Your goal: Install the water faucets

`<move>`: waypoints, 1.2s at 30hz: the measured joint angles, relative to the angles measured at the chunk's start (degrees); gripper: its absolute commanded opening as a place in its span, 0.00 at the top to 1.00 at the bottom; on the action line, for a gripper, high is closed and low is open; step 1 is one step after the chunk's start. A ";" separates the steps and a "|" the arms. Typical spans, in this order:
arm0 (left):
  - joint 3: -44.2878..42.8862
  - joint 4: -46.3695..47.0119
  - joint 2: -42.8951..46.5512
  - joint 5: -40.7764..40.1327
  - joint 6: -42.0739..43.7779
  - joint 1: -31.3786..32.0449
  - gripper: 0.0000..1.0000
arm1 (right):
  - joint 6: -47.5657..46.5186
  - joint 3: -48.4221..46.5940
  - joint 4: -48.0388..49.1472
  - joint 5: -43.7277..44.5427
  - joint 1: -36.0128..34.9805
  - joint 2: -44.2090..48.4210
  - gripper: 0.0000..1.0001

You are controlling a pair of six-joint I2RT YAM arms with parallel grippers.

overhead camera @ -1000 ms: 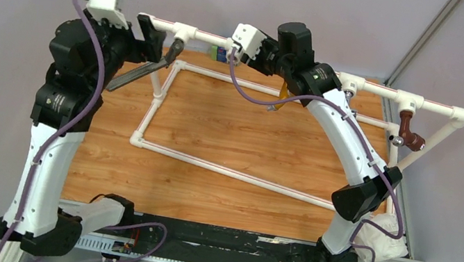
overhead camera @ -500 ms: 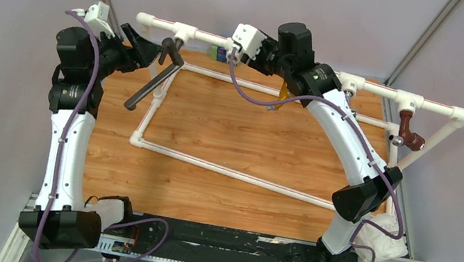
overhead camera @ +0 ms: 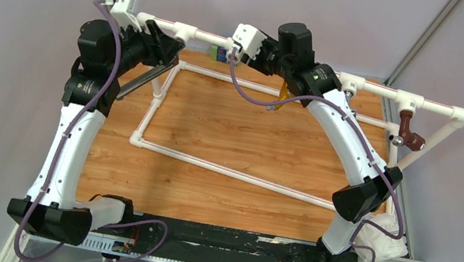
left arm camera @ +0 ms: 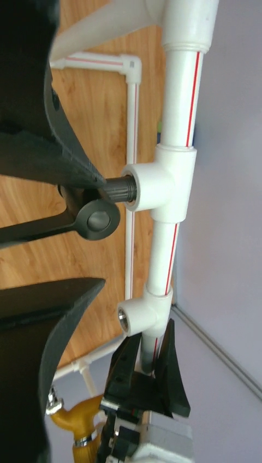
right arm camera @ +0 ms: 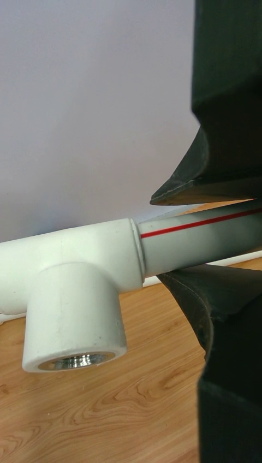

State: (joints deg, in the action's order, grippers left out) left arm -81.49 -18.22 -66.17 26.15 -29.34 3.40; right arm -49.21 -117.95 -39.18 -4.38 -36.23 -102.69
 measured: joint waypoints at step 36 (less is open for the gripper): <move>-18.10 -16.46 0.63 -26.95 19.67 16.85 0.19 | -0.02 0.63 0.59 -0.15 -0.09 0.26 0.93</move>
State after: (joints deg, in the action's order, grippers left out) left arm -99.59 -34.68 -65.54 -0.80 -9.67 20.25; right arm -49.23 -117.32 -38.59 -4.54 -36.32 -102.43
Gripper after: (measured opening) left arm 0.767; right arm 0.418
